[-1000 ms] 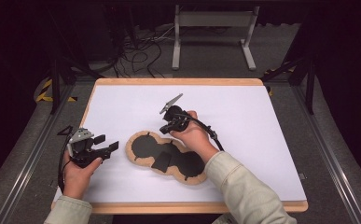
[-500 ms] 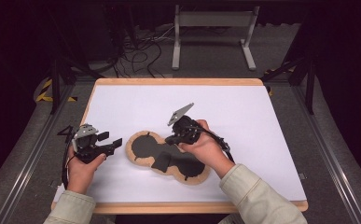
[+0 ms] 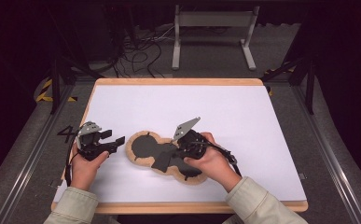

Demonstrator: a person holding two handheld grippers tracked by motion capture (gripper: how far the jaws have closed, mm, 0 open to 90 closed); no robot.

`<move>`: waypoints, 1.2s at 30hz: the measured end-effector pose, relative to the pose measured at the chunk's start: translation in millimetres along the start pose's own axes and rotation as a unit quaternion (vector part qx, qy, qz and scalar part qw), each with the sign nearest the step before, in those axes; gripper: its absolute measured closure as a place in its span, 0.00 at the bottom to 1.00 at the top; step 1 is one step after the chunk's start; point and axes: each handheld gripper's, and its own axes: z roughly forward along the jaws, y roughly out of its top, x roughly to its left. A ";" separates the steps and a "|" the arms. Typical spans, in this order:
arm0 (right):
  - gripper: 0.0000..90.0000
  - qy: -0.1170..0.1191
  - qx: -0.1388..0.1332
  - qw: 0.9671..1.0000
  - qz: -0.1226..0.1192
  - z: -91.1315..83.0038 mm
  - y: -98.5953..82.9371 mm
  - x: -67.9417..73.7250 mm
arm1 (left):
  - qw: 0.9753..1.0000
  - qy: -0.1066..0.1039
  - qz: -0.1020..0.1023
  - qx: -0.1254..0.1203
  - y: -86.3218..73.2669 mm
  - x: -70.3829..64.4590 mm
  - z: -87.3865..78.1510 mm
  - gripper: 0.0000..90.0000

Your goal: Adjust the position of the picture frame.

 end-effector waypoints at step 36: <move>1.00 0.035 0.069 0.997 0.001 37.3 -45.0 40.2 | 1.000 -0.003 0.005 0.006 2.0 -2.3 3.2 0.38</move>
